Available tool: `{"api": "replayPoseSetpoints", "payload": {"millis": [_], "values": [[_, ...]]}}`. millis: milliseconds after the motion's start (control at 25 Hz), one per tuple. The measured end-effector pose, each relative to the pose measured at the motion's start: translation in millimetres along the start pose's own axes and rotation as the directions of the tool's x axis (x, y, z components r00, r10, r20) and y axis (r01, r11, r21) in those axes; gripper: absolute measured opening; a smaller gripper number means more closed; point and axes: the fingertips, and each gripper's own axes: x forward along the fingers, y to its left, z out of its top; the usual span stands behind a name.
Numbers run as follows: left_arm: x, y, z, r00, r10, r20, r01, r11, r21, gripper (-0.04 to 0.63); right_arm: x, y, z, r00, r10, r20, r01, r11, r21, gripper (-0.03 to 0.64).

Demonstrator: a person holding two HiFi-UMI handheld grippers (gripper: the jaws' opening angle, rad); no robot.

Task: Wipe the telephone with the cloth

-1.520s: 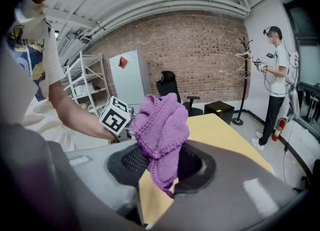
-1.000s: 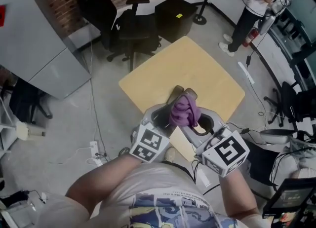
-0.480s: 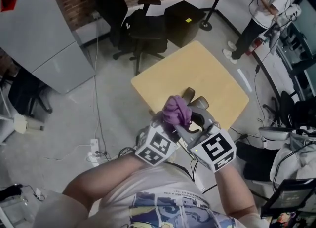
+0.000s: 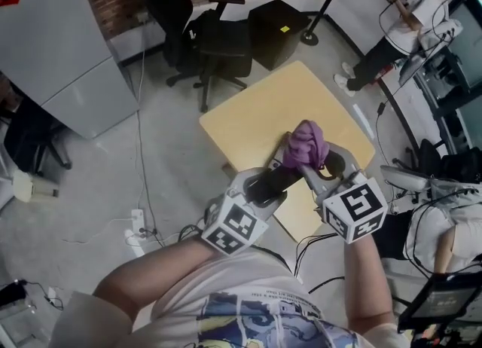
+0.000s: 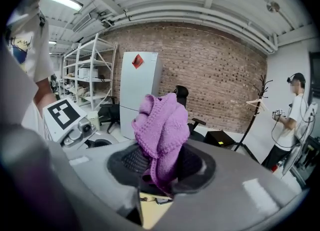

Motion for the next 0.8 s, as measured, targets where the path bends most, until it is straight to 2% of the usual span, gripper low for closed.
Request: {"api": "replayPoseSetpoints", "payload": {"millis": [160,280,640,800], "values": [[-3.6,0.2,-0.9,1.000,-0.012,0.010,0.012,1.000,-0.013,0.253,-6.3,-18.4,3.9,0.998,-0.055,0.004,0.055,0.998,0.013,0.123],[-5.3,1.5,-2.5,1.000,-0.017,0.016,0.017,1.000,-0.025,0.253,-11.4,-12.8,10.5,0.998,-0.053,0.022,0.053,0.998,0.017,0.123],[-10.8,4.7,-5.2,1.000,-0.027,0.017,0.027,0.999,-0.037,0.253,-12.3,87.3,28.0,0.987,0.150,0.057,-0.149,0.989,-0.014,0.123],[-8.3,9.1,-3.8,0.999,-0.036,0.017,0.036,0.999,-0.030,0.253,-3.3,112.1,20.0,0.975,0.216,0.048,-0.216,0.976,0.004,0.123]]}}
